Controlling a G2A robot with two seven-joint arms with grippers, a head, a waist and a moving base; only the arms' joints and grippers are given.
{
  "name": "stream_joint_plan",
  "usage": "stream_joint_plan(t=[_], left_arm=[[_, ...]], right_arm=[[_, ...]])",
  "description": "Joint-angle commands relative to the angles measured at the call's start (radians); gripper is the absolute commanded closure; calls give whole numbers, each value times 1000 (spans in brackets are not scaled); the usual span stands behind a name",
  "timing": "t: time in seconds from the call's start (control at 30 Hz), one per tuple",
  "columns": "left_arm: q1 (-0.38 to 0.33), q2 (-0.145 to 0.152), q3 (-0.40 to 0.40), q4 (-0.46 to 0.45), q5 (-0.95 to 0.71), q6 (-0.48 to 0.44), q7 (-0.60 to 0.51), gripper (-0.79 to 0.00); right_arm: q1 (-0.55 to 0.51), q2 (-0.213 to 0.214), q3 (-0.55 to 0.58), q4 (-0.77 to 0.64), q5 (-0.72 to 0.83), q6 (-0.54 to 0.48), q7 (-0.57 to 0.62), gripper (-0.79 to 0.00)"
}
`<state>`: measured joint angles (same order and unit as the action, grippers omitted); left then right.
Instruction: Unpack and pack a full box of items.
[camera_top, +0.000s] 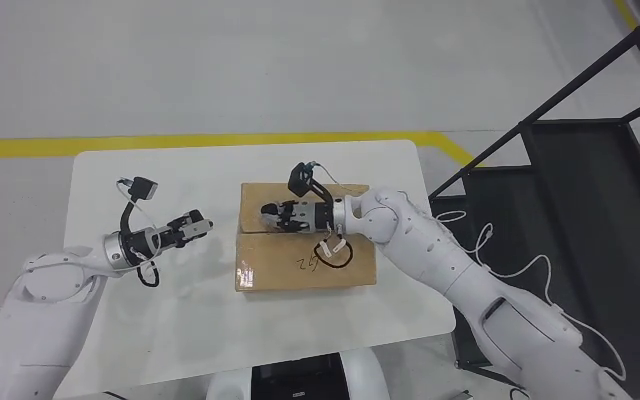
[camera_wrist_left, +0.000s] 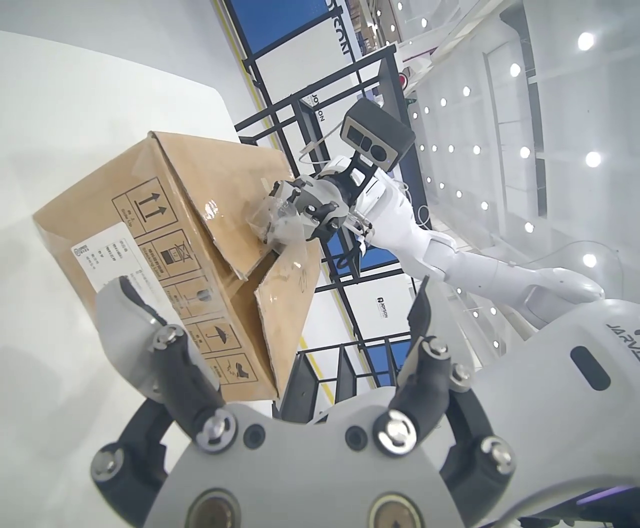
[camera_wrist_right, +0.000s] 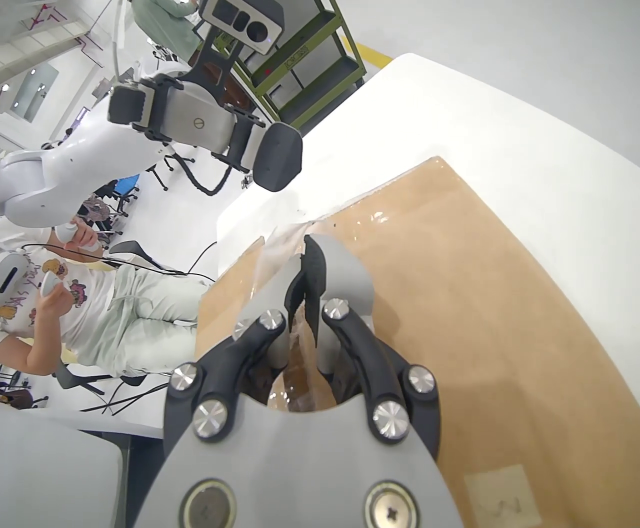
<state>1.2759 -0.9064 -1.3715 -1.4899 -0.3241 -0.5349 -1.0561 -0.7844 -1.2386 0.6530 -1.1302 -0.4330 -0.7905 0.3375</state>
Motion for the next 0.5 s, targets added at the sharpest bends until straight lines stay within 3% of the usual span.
stream_joint_plan(t=[0.0, 0.13, 0.17, 0.2, 0.23, 0.47], left_arm=[[0, 0, -1, -2, 2, 2, -2, -785], [1, 1, -1, -3, 3, 3, -1, -785], [1, 1, -1, -3, 3, 3, -1, -785], [1, 1, -1, -4, 3, 3, -1, -785], [1, 1, 0, -4, 3, 3, -1, -785], [0, 1, 3, -3, 1, 2, -2, -785]], right_arm=[[-2, -6, -4, 4, -21, 4, -23, 0], [-9, -15, -6, -3, -68, 13, -64, 0], [-10, -17, -6, -6, -83, 15, -70, -105], [-12, -18, -5, -10, -96, 18, -76, -317], [-14, -18, -4, -15, -107, 20, -80, -785], [-35, -15, 26, -70, -159, 33, -103, -785]])
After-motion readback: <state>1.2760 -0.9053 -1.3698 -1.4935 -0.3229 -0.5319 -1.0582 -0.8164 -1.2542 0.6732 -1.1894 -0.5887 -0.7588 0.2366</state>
